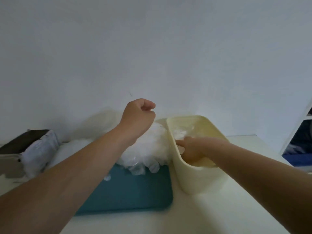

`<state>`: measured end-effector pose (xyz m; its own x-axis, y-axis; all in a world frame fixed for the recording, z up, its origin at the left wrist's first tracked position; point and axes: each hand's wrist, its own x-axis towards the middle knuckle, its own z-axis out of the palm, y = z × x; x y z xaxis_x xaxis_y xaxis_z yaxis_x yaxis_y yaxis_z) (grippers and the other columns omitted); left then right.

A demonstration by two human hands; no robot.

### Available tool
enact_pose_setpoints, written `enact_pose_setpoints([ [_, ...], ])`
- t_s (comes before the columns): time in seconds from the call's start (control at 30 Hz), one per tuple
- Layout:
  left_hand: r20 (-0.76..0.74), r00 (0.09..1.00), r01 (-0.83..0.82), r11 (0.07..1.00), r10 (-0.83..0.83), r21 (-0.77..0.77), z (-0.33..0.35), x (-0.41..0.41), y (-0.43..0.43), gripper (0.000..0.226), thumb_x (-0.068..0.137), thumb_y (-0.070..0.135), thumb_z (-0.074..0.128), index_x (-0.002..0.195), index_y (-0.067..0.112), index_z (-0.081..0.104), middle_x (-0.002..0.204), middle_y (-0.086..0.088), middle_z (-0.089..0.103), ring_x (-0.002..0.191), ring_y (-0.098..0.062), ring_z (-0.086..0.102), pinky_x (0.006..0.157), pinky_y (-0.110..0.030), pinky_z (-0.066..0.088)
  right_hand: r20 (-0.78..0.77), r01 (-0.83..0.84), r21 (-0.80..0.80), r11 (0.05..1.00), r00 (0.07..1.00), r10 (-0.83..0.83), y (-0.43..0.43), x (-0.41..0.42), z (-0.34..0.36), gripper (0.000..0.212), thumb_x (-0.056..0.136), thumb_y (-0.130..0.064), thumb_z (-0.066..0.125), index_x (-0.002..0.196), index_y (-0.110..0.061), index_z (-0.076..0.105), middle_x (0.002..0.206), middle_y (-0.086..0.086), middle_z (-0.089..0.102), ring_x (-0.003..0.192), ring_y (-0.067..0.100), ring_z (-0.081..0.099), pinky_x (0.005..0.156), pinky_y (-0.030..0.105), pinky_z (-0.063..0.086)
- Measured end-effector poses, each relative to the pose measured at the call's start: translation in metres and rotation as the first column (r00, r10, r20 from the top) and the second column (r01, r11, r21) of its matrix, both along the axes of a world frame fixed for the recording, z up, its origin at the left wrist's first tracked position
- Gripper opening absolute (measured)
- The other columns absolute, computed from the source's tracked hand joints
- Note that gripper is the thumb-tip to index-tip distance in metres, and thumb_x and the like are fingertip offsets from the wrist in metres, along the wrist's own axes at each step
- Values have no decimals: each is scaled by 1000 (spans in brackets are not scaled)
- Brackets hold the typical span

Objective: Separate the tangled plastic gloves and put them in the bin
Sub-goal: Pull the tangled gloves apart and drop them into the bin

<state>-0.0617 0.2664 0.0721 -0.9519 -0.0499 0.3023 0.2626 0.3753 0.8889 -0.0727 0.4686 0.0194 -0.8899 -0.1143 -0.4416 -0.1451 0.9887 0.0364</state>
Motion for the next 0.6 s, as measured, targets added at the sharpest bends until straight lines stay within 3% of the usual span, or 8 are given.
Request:
enact_pose_setpoints([
  [0.1, -89, 996, -41, 923, 7, -384, -11, 8, -34, 27, 99, 21, 64, 124, 30, 67, 142, 11, 55, 134, -10, 48, 107, -23, 36, 70, -43, 36, 998, 997, 40, -3, -1, 6, 72, 99, -54, 48, 163, -40, 18, 170, -1, 24, 153, 30, 29, 122, 49, 27],
  [0.17, -12, 1000, -25, 720, 23, -694, -28, 5, -50, 48, 101, 32, 62, 148, 31, 53, 166, 1, 34, 155, -24, 25, 124, -34, 23, -10, -18, -14, 1000, 1000, 18, -4, 4, 22, 66, 101, -50, 50, 161, -32, 30, 166, -2, 32, 149, 27, 37, 119, 42, 33],
  [0.2, 61, 997, 15, 636, 50, -772, -38, 4, -56, 58, 102, 37, 59, 157, 33, 41, 172, -2, 21, 160, -29, 13, 129, -41, 16, -72, -10, -39, 999, 997, 7, -5, 6, 31, 62, 102, -48, 49, 159, -27, 37, 163, -1, 38, 146, 26, 41, 118, 41, 36],
  [0.23, 130, 989, 63, 603, 68, -795, -50, 4, -60, 64, 103, 39, 57, 161, 35, 31, 175, -3, 12, 161, -31, 6, 130, -45, 13, -140, -9, -59, 998, 990, 0, -6, 10, 40, 56, 104, -44, 47, 155, -22, 44, 160, 1, 43, 142, 26, 46, 116, 40, 39],
  [0.3, 208, 978, 144, 655, 20, -741, -70, 4, -65, 67, 103, 34, 55, 164, 35, 26, 175, -4, 12, 161, -27, 9, 130, -41, 15, -301, -33, -120, 992, 954, -5, -10, 18, 55, 45, 104, -33, 47, 145, -18, 56, 150, 2, 55, 134, 25, 53, 109, 35, 43],
  [0.43, 168, 985, 140, 734, -36, -665, -85, 16, -67, 60, 98, 15, 58, 156, 25, 46, 158, -2, 49, 143, -23, 47, 114, -30, 39, -524, -190, -415, 890, 849, -62, -44, 46, 67, 39, 102, -20, 49, 139, -20, 62, 140, -4, 62, 128, 18, 58, 99, 25, 43],
  [0.5, 77, 997, 26, 770, 30, -638, -87, 23, -73, 43, 98, 19, 61, 141, 27, 63, 141, 3, 63, 125, -20, 60, 103, -31, 48, -534, -290, -541, 789, 844, -55, -69, 57, 62, 39, 103, -19, 49, 140, -21, 62, 141, -6, 62, 130, 13, 57, 106, 24, 42],
  [0.6, -37, 993, -117, 830, 115, -546, -84, 35, -91, 19, 99, 21, 64, 110, 27, 78, 110, 8, 73, 95, -14, 70, 82, -27, 55, -453, -296, -714, 634, 886, -96, -101, 58, 38, 37, 103, -19, 53, 138, -24, 63, 138, -10, 64, 123, 8, 60, 109, 24, 44],
])
